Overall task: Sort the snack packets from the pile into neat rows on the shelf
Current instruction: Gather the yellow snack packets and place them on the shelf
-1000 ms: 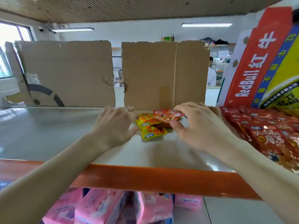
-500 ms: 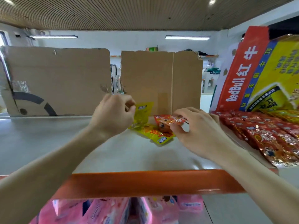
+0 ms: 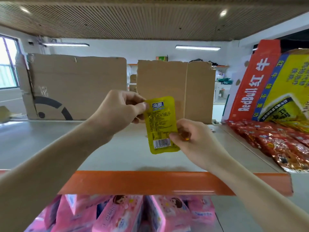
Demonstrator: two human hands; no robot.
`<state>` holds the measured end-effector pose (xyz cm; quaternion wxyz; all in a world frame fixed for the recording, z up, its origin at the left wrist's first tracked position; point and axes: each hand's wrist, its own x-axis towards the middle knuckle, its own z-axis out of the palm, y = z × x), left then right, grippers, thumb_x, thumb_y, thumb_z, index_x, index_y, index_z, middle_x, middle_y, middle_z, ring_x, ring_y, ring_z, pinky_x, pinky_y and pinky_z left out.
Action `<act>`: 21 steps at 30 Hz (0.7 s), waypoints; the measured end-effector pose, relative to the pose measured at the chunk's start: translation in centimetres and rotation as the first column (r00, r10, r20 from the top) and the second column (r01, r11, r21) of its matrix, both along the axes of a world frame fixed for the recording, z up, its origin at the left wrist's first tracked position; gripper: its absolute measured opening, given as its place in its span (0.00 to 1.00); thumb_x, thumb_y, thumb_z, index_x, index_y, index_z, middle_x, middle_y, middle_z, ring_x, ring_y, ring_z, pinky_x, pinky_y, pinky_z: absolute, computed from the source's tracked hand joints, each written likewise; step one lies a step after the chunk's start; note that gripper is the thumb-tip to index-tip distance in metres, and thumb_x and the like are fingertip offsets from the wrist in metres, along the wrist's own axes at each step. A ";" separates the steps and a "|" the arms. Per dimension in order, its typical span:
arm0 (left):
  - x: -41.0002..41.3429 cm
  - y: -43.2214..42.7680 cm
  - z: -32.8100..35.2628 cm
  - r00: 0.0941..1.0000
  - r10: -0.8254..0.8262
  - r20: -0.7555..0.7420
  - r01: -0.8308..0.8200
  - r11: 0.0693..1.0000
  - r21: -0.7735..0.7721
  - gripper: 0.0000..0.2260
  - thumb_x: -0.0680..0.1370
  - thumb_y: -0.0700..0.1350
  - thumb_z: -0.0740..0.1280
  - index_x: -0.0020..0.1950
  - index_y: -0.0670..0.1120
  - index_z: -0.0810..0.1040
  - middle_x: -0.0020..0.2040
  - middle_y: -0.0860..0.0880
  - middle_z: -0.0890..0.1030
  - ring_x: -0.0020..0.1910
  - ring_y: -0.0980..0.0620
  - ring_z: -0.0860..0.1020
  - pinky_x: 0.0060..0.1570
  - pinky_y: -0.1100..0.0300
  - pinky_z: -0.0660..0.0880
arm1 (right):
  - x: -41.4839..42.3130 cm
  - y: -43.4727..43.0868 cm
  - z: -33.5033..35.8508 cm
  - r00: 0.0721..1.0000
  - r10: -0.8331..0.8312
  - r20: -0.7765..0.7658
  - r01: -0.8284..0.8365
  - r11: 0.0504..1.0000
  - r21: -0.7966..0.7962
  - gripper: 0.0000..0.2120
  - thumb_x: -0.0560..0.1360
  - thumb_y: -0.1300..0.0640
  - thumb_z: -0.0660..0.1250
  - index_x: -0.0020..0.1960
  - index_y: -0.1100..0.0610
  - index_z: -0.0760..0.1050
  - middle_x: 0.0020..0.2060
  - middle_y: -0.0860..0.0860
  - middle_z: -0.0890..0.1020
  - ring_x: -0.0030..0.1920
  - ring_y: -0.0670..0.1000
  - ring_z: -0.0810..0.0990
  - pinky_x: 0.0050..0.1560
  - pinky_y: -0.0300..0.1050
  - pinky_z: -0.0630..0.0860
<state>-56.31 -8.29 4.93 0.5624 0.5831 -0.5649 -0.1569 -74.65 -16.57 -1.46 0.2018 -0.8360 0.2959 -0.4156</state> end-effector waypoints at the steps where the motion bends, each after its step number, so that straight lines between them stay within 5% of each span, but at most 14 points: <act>1: 0.1 0.2 -0.1 1.000 -0.004 0.008 0.004 1.000 0.003 0.05 0.78 0.38 0.69 0.43 0.45 0.82 0.30 0.53 0.81 0.31 0.58 0.79 0.38 0.61 0.77 | 0.1 0.0 0.0 1.000 -0.011 -0.001 0.011 1.000 -0.019 0.05 0.75 0.56 0.69 0.40 0.51 0.79 0.33 0.46 0.82 0.36 0.49 0.79 0.41 0.51 0.77; 4: 0.3 0.4 -0.6 0.997 0.068 0.035 -0.067 0.997 -0.027 0.02 0.78 0.39 0.70 0.47 0.46 0.80 0.40 0.50 0.83 0.33 0.56 0.82 0.37 0.59 0.79 | 0.2 -0.1 0.0 0.998 -0.053 0.030 0.055 0.997 -0.055 0.07 0.74 0.59 0.70 0.37 0.54 0.78 0.28 0.48 0.79 0.30 0.49 0.72 0.35 0.47 0.69; 8: -0.8 0.7 -1.5 0.980 0.192 0.059 -0.187 0.979 -0.078 0.12 0.76 0.49 0.73 0.45 0.45 0.72 0.44 0.48 0.81 0.31 0.50 0.84 0.35 0.52 0.80 | 0.6 0.3 -0.1 0.983 -0.172 0.068 0.184 0.944 -0.274 0.05 0.71 0.61 0.70 0.37 0.57 0.78 0.26 0.50 0.77 0.29 0.53 0.71 0.33 0.50 0.68; 13: -1.5 0.4 -3.1 0.962 0.236 0.134 -0.223 0.969 -0.105 0.21 0.67 0.69 0.69 0.39 0.52 0.73 0.51 0.52 0.81 0.47 0.48 0.84 0.54 0.45 0.78 | 1.9 1.7 -0.3 0.981 -0.171 0.094 0.195 0.853 -0.484 0.12 0.70 0.63 0.69 0.35 0.55 0.67 0.27 0.46 0.67 0.27 0.52 0.63 0.27 0.46 0.62; 16: -1.6 0.2 -3.5 0.965 0.211 0.154 -0.193 0.973 -0.123 0.18 0.68 0.66 0.69 0.35 0.53 0.74 0.50 0.54 0.77 0.50 0.47 0.82 0.53 0.45 0.78 | 2.3 2.0 -0.5 0.974 -0.223 0.033 0.204 0.808 -0.552 0.09 0.71 0.60 0.68 0.38 0.54 0.68 0.31 0.47 0.72 0.28 0.55 0.70 0.26 0.46 0.68; 21: -0.7 -1.1 -3.7 0.991 0.122 -0.051 -0.129 0.979 -0.160 0.08 0.69 0.51 0.68 0.39 0.48 0.79 0.51 0.53 0.81 0.50 0.46 0.82 0.55 0.45 0.79 | 2.6 2.7 -0.9 0.954 -0.292 -0.066 0.186 0.751 -0.633 0.08 0.73 0.48 0.66 0.42 0.52 0.74 0.34 0.47 0.76 0.32 0.53 0.77 0.27 0.44 0.68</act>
